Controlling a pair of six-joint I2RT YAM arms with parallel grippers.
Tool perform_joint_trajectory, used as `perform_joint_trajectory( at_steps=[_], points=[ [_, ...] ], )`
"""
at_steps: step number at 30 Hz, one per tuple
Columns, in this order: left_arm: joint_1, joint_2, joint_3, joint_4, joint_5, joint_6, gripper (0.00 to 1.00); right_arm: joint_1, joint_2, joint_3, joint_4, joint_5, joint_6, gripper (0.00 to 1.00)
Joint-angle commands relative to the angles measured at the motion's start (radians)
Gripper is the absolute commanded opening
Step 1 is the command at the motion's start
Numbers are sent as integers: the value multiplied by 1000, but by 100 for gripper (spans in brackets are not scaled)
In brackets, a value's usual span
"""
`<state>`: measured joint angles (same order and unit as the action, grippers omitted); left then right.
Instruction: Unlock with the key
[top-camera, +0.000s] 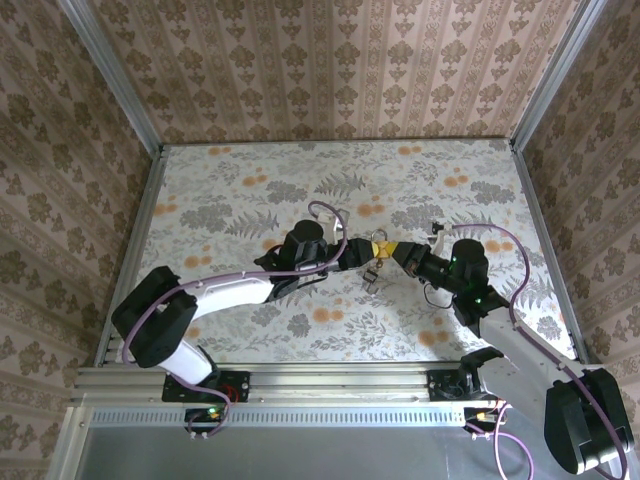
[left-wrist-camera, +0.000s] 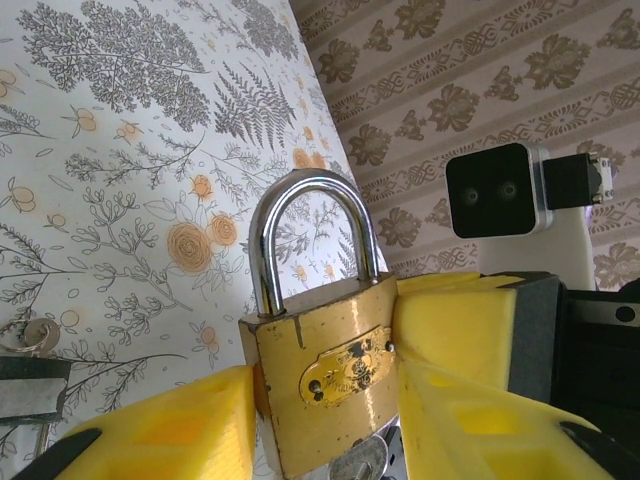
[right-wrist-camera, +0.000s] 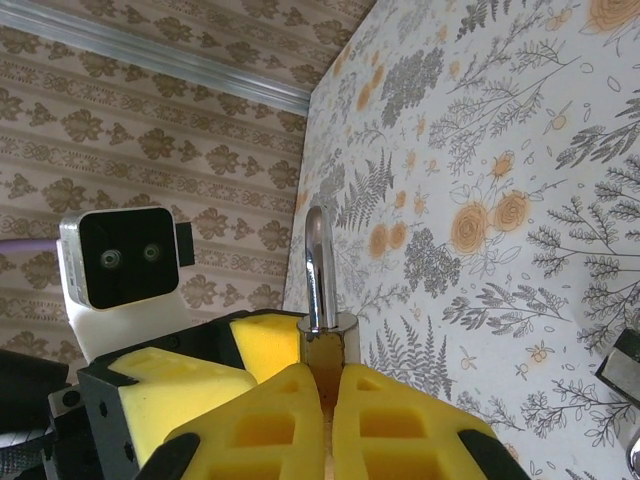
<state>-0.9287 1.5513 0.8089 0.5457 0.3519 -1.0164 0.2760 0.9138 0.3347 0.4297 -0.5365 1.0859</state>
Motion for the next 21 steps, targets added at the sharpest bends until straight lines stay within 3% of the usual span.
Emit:
perform_joint_trajectory(
  at_steps=[1,7,14,21],
  points=[
    [-38,24,26,240,120,-50,40,42,13,-16,102,-91,37,0],
    [-39,56,18,344,139,-93,39,42,23,-24,125,-93,50,0],
    [-40,42,11,352,157,-97,37,42,27,-11,-7,-70,-15,0],
    [-42,81,-58,388,154,-123,36,45,83,-52,19,-84,-25,0]
  ],
)
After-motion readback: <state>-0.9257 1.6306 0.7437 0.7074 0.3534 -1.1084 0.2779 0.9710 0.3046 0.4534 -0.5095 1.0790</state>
